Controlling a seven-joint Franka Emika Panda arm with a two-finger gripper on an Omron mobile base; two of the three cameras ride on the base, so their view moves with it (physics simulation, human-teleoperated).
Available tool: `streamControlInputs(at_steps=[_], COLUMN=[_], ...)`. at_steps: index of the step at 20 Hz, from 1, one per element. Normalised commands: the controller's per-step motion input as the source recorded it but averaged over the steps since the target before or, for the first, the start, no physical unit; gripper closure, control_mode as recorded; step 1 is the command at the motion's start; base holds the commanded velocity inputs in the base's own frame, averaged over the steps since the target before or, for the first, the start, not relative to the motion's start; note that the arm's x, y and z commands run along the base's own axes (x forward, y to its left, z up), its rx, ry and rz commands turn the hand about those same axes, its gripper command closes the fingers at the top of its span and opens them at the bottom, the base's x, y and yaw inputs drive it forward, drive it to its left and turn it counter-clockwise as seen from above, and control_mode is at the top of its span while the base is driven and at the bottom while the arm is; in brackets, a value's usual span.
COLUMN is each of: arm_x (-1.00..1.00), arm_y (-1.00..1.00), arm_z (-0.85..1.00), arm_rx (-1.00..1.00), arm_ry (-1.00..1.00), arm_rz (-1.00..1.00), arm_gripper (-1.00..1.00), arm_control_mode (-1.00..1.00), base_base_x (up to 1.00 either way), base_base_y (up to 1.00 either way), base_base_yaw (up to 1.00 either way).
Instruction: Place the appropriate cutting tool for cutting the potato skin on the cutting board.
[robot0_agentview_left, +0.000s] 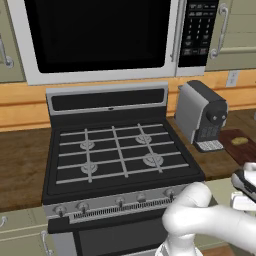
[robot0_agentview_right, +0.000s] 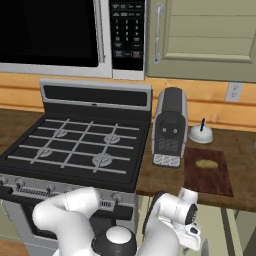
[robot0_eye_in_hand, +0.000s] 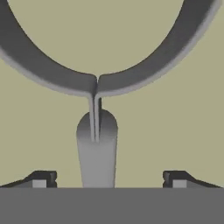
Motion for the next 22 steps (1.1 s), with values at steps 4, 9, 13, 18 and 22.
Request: streamControlInputs(at_steps=[4, 9, 13, 18, 22], arm_x=[-0.23, -0.39, -0.11, -0.17, -0.2], arm_y=[0.08, 0.18, 0.27, 0.06, 0.0], arm_z=[-0.31, -0.03, 0.67, 1.0, 1.0], arm_rx=[-0.02, 0.0, 0.0, -0.01, -0.04], arm_ry=[-0.15, -0.07, -0.01, -0.01, -0.01], arm_rz=[0.0, -0.01, -0.11, -0.15, -0.18], arm_gripper=[1.0, 1.0, 1.0, 1.0, 1.0], arm_control_mode=[-1.0, -1.0, -1.0, -1.0, -1.0], base_base_x=[0.0, 0.0, 0.0, 0.0, 0.0], base_base_y=[0.0, 0.0, 0.0, 0.0, 0.0], base_base_yaw=[0.0, 0.0, 0.0, 0.0, 0.0])
